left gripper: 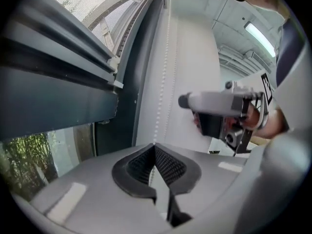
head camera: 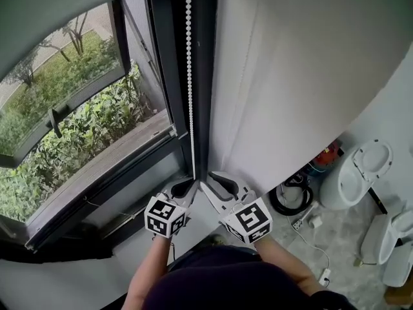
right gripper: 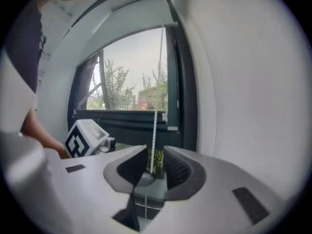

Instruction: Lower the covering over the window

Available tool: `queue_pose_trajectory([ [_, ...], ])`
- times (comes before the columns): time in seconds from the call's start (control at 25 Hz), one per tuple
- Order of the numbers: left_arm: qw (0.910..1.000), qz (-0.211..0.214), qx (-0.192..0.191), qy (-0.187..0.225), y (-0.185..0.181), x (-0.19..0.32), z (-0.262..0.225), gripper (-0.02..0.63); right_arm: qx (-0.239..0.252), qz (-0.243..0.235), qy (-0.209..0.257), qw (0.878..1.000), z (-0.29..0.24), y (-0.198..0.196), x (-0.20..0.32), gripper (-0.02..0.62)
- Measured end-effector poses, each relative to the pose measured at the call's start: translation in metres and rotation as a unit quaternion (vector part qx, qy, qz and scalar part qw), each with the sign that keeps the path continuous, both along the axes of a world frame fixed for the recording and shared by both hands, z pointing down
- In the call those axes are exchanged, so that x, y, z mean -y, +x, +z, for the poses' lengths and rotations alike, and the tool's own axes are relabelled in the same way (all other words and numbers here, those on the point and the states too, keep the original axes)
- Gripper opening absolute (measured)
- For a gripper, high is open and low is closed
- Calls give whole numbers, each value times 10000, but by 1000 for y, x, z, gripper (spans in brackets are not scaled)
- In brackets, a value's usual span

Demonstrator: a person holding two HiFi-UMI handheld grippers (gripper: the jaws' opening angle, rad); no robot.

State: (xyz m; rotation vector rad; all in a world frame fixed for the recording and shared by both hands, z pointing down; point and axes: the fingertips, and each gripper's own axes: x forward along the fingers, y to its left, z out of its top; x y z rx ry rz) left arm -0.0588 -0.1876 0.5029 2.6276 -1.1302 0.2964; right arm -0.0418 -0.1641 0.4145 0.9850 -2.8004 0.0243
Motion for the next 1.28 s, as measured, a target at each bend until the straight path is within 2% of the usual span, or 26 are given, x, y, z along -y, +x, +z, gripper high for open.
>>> queue_pose_trajectory([
  [0.24,10000,25,-22,4,4,-2,0,11,350,-203,497,9979,-65,-18,10,106],
  [0.36,10000,43,-33,11,6,-4,0,11,392,-218,533,9976,-75,-24,16,87],
  [0.48,10000,42,-54,37,6,-4,0,11,318,-218,570,9976,-78,-29,18,28],
  [0.68,9997,-1,-240,22,4,-4,-1,11,417,-180,623,9970,-78,-29,17,15],
  [0.88,9998,65,-78,-153,8,-10,20,11,124,-232,530,9982,-57,-34,18,14],
  [1.16,9962,65,137,-861,3,-26,85,11,-242,-233,-26,9994,6,-35,15,14],
  [1.28,9943,130,255,-1028,2,-31,106,11,-345,-253,-144,9990,27,-37,12,14],
])
